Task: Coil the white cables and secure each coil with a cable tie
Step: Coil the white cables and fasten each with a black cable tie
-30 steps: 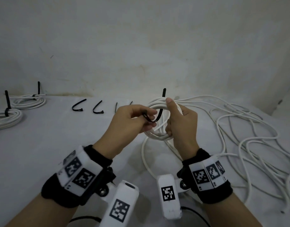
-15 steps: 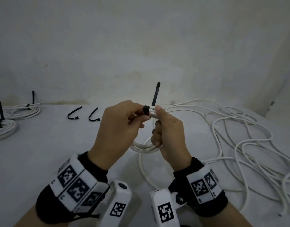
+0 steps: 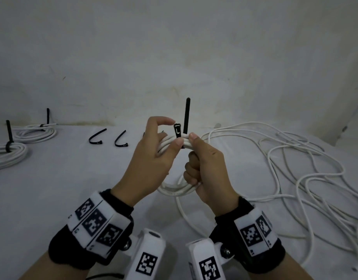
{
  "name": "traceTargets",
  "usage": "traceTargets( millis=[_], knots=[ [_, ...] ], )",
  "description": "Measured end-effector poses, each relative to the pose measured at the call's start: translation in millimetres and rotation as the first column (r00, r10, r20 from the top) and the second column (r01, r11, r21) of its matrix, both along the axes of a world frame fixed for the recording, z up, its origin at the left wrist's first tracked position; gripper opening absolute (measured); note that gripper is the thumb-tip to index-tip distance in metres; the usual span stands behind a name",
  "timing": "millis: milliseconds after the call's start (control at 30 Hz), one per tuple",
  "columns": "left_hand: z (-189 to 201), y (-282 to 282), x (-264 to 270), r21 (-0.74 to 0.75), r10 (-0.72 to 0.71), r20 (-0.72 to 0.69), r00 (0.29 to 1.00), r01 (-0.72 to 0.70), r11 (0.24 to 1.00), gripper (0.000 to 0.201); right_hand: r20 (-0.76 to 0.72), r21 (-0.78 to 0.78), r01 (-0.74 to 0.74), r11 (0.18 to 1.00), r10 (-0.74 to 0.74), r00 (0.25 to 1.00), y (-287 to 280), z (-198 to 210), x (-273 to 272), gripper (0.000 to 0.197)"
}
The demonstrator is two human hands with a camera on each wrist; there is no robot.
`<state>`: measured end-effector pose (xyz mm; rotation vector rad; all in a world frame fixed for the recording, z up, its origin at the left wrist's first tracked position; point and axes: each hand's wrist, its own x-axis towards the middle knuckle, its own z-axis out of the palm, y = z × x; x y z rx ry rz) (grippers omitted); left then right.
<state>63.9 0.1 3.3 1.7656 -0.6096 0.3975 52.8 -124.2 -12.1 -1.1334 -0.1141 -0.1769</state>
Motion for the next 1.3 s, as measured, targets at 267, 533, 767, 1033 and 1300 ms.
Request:
traceTargets(
  millis=[267,533,767,1033,1300],
  knots=[
    [-24,8,-2,-0.221,0.022,-0.158,0.987,-0.057,0.974,0.025,-0.043,-0.023,0.000,1.000,-0.001,0.999,11,-9,2,0.035],
    [-39,19,-1,-0.278,0.019,-0.283,0.959,-0.101,0.955,0.012,-0.079,-0.104,-0.034,0.994,0.026,0.997,25,-26,1,0.027],
    [-36,24,0,-0.324,-0.058,-0.293,0.954,-0.042,0.945,0.007,-0.077,-0.218,-0.110,0.970,0.095,0.992,17,-20,0,0.030],
    [-30,30,-7,-0.327,-0.216,-0.277,0.936,0.120,0.937,0.019,0.067,-0.130,0.085,0.988,-0.077,0.995,-4,-7,6,0.015],
    [-30,29,-9,-0.265,-0.202,-0.230,0.952,0.139,0.954,0.037,0.358,-0.459,0.270,0.846,-0.102,0.928,-6,-7,5,0.018]
  ],
)
